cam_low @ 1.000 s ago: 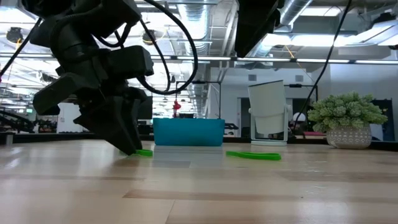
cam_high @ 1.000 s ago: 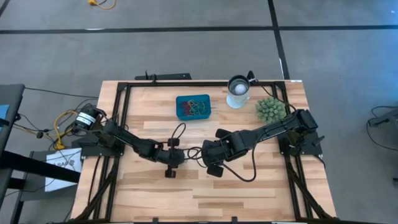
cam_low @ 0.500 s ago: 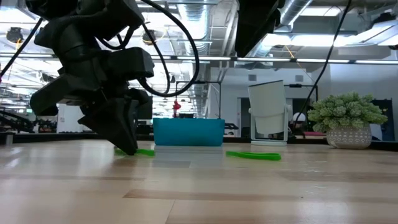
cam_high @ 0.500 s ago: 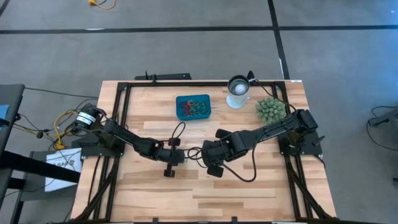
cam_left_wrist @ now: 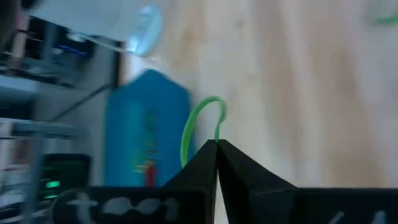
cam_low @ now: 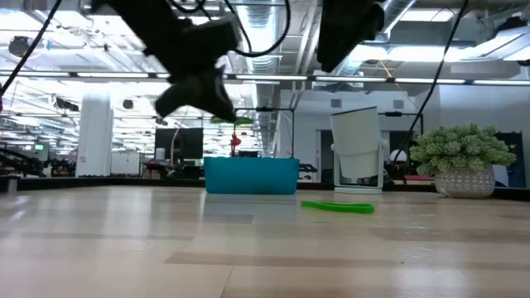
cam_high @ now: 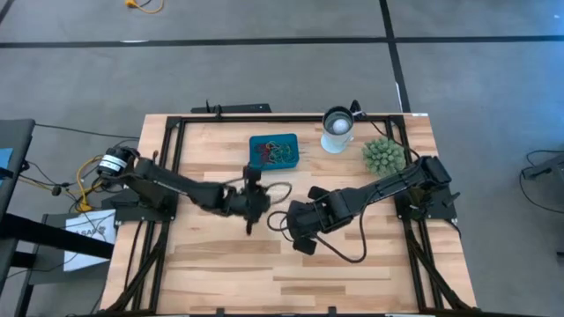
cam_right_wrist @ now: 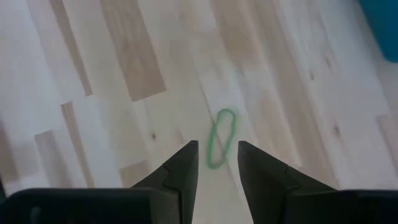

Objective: Pick and place items into bin
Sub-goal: Put the green rubber band into the blue bin

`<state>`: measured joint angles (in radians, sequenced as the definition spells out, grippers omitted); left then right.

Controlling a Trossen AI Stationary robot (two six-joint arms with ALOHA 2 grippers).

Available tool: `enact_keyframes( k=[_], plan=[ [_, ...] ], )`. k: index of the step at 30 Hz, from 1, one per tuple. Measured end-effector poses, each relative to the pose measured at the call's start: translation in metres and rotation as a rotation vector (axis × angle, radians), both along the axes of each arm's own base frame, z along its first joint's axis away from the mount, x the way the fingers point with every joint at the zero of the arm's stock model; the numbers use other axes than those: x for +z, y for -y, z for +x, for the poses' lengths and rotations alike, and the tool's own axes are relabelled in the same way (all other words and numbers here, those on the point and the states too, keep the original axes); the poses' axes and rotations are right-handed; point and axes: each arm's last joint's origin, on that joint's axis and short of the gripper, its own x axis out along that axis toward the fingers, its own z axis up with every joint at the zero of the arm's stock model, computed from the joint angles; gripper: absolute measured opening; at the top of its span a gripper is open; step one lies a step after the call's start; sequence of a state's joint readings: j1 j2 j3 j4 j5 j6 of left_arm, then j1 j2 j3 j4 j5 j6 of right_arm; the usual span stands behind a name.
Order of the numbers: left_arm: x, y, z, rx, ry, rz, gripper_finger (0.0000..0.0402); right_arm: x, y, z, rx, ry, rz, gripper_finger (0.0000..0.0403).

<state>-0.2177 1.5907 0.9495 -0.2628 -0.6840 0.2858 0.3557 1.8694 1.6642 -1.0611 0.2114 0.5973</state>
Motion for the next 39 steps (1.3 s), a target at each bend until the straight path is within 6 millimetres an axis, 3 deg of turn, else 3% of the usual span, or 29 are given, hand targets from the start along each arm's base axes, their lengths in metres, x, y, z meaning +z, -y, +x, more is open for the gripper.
enact_keyframes(
  k=[6, 11, 16, 23, 32, 39],
  plan=[
    [0.015, -0.06, 0.016, 0.052, 0.027, 0.022, 0.0, 0.001, -0.019, -0.007, -0.094, 0.056, -0.044, 0.0107],
    [0.015, -0.125, 0.012, 0.117, 0.094, -0.164, 0.0, 0.001, -0.04, -0.017, -0.085, 0.087, -0.068, 0.0107],
    [0.013, -0.165, 0.0, 0.174, 0.163, -0.382, 0.0, 0.002, -0.053, -0.024, -0.058, 0.112, -0.106, 0.0107],
    [0.003, -0.184, 0.0, 0.14, 0.184, -0.494, 0.0, 0.002, -0.056, -0.025, -0.063, 0.132, -0.127, 0.0107],
    [-0.05, -0.188, 0.009, 0.187, 0.043, -0.541, 0.0, -0.004, -0.056, -0.024, -0.065, 0.138, -0.123, 0.0107],
    [-0.059, -0.19, 0.01, 0.208, 0.011, -0.516, 0.0, -0.021, -0.05, -0.026, -0.06, 0.073, -0.102, 0.0107]
  ],
)
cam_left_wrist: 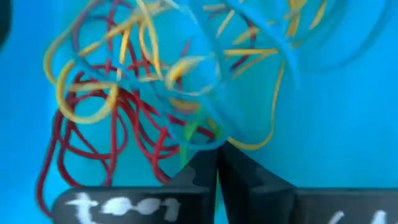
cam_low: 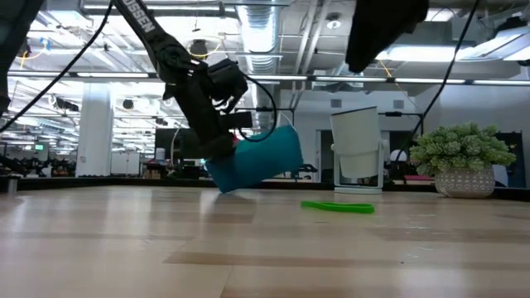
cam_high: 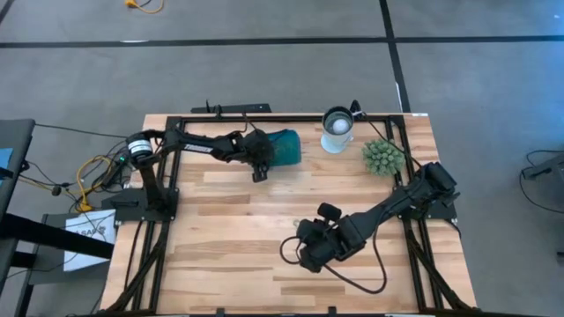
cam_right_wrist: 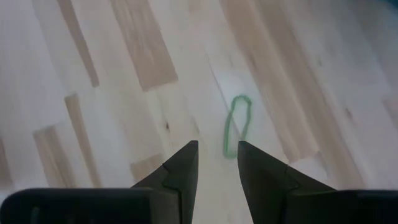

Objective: Pick and place items into bin
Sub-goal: Put the green rubber band into the blue bin

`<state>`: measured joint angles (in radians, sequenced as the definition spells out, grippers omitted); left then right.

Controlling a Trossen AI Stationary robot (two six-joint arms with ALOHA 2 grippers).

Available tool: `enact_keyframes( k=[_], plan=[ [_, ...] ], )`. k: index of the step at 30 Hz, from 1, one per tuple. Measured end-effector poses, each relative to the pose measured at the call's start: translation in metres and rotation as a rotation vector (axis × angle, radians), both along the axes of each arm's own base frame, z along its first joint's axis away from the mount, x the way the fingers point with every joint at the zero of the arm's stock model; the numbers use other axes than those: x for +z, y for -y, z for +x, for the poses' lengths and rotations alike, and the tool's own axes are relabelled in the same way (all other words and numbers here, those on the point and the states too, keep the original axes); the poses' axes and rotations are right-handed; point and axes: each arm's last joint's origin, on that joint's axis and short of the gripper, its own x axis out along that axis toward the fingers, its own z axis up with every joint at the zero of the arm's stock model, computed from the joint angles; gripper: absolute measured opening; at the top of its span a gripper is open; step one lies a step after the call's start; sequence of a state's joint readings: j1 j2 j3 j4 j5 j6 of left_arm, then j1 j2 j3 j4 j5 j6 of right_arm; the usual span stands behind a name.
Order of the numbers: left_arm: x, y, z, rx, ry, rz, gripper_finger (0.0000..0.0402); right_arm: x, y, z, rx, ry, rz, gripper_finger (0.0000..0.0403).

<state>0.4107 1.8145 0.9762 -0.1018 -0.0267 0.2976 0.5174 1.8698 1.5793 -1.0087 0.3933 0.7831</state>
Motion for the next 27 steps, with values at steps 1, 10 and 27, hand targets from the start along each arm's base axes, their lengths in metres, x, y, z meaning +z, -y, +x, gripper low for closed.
enact_keyframes(
  k=[1, 10, 27],
  plan=[
    [0.002, 0.0, -0.001, 0.003, 0.002, 0.004, 0.0, -0.001, 0.002, 0.001, 0.001, -0.014, 0.012, 0.0107],
    [0.026, 0.003, 0.006, -0.037, 0.046, 0.049, 0.001, -0.004, 0.017, 0.007, 0.031, -0.046, -0.006, 0.0107],
    [0.031, 0.003, 0.008, 0.011, 0.017, 0.173, 0.0135, -0.012, 0.018, 0.006, 0.037, -0.057, 0.006, 0.0107]
  ],
)
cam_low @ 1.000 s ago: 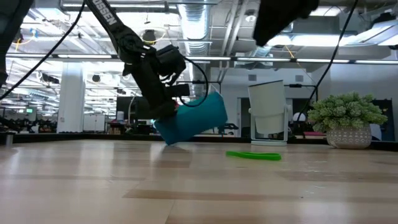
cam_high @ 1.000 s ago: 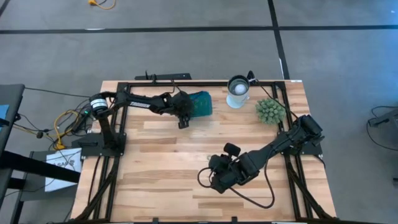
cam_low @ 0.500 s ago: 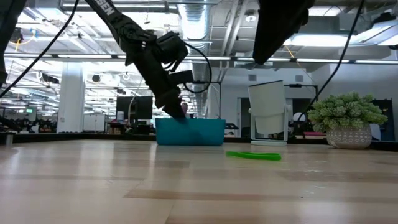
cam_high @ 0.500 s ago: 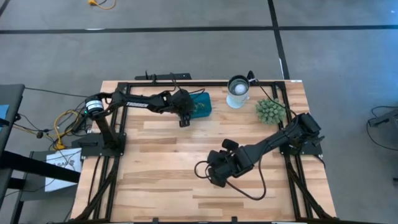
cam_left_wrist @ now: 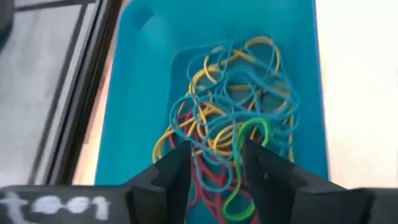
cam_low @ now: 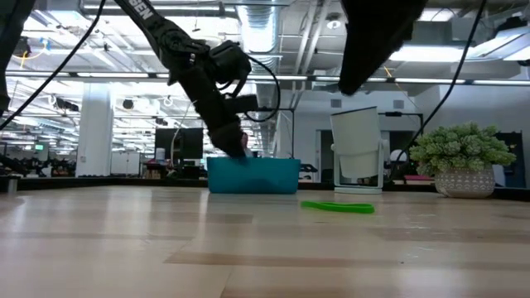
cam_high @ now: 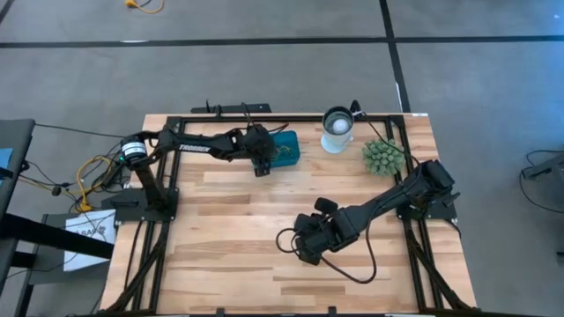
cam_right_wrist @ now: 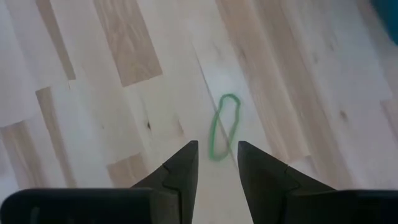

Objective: Pick and place items into bin
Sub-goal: Put the green rubber band into the blue bin

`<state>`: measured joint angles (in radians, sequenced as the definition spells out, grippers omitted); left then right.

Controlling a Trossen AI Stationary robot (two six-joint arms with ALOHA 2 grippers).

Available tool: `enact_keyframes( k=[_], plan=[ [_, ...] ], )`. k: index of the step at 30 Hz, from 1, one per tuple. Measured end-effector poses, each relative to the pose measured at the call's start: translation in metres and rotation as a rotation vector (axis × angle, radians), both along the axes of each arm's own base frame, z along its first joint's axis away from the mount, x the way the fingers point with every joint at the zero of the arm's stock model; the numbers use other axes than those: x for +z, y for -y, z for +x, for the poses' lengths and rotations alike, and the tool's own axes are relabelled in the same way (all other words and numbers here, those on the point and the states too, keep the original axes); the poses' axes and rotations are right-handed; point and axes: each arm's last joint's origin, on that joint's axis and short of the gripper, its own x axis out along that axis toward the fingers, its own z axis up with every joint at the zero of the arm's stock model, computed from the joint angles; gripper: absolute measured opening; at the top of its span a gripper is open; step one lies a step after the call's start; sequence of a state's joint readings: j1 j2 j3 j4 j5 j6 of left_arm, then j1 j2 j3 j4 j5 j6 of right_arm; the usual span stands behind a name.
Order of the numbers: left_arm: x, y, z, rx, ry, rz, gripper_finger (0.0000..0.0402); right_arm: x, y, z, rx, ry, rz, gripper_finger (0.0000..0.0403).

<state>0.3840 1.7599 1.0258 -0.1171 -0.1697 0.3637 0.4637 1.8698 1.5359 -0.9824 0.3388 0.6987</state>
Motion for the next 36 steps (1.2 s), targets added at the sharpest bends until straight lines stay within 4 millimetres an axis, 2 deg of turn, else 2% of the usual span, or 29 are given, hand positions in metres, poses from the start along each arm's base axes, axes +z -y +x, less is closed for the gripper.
enact_keyframes(
  k=[6, 12, 17, 23, 28, 36],
  plan=[
    [0.02, -0.001, 0.009, 0.018, 0.029, -0.018, 0.0132, -0.029, 0.0, 0.001, -0.025, 0.056, 0.056, 0.0107],
    [0.071, 0.014, 0.009, -0.044, 0.052, -0.033, 0.013, -0.053, 0.017, -0.004, -0.079, -0.011, 0.064, 0.0107],
    [0.115, 0.035, -0.008, -0.095, 0.116, -0.033, 0.0129, -0.065, 0.034, -0.005, -0.175, -0.047, 0.077, 0.0107],
    [0.15, 0.08, -0.04, -0.16, 0.126, -0.066, 0.0129, -0.077, 0.042, -0.005, -0.194, -0.023, 0.104, 0.0107],
    [0.156, 0.111, -0.056, -0.149, 0.091, -0.08, 0.0129, -0.081, 0.043, -0.004, -0.194, -0.009, 0.135, 0.0107],
    [0.128, 0.148, -0.066, -0.113, -0.033, -0.053, 0.0129, -0.082, 0.039, -0.006, -0.204, -0.007, 0.124, 0.0107]
  ],
)
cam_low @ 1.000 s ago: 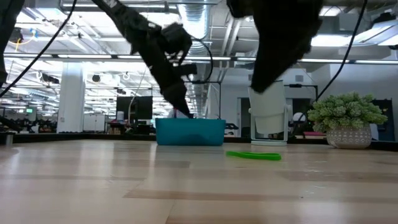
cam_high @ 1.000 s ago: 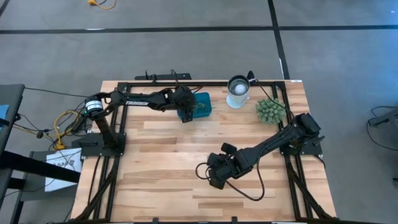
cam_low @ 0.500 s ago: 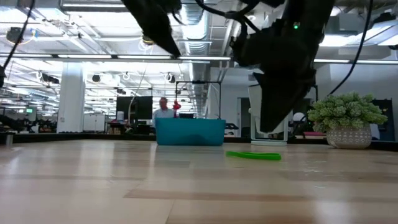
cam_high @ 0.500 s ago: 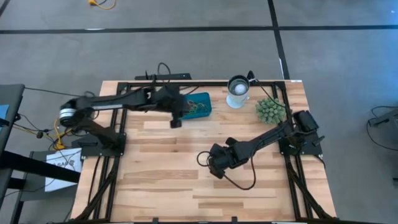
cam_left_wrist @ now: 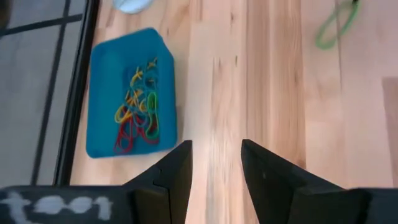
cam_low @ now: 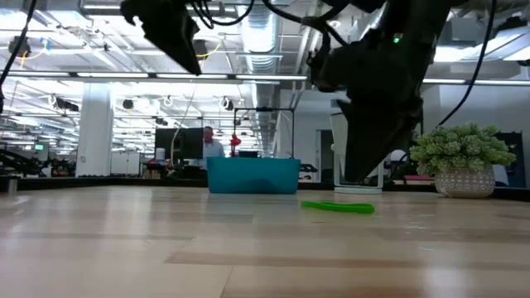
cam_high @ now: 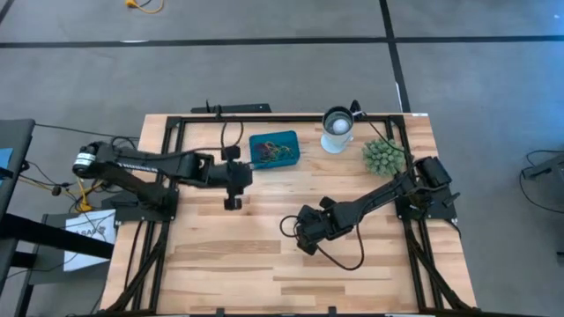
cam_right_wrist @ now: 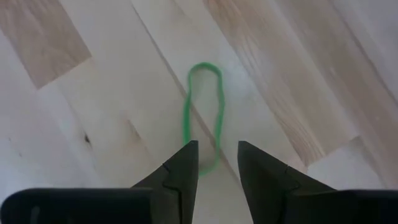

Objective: Pick and place items into bin
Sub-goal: Put the green rubber band into the blue bin

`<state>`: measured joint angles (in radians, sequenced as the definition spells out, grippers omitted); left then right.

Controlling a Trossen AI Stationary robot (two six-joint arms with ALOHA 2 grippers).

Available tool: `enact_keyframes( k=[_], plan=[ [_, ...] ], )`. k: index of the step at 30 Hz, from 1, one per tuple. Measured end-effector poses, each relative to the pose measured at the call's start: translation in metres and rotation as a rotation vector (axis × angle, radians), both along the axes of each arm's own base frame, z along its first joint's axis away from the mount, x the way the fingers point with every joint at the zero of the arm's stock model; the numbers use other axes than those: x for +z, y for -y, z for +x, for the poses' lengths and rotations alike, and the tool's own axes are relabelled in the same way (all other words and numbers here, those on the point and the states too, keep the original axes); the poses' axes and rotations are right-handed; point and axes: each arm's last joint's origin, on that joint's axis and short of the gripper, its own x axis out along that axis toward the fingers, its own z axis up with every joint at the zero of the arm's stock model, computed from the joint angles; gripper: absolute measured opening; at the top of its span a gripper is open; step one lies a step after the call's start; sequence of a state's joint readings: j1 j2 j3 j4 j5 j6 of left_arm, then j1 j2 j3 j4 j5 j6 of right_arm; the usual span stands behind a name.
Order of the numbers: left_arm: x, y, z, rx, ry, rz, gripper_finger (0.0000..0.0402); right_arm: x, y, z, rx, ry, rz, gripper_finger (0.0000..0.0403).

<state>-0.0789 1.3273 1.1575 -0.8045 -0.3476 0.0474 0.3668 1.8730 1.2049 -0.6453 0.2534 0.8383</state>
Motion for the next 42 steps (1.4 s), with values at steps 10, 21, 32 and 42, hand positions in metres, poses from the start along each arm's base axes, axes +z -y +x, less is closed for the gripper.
enact_keyframes(
  k=[10, 21, 32, 42],
  plan=[
    [-0.011, 0.016, -0.006, 0.016, -0.025, 0.051, 0.0129, -0.037, 0.002, 0.009, 0.035, -0.112, -0.051, 0.0107],
    [-0.012, 0.017, -0.01, 0.045, -0.057, 0.063, 0.0129, -0.034, 0.008, 0.012, 0.093, -0.114, -0.04, 0.0023],
    [-0.016, 0.026, -0.022, 0.12, -0.116, 0.118, 0.0129, 0.045, 0.064, 0.036, 0.186, 0.15, -0.286, 0.0001],
    [-0.019, 0.047, -0.04, 0.143, -0.178, 0.127, 0.0129, 0.092, 0.185, 0.064, 0.083, 0.487, -0.388, 0.0001]
  ],
)
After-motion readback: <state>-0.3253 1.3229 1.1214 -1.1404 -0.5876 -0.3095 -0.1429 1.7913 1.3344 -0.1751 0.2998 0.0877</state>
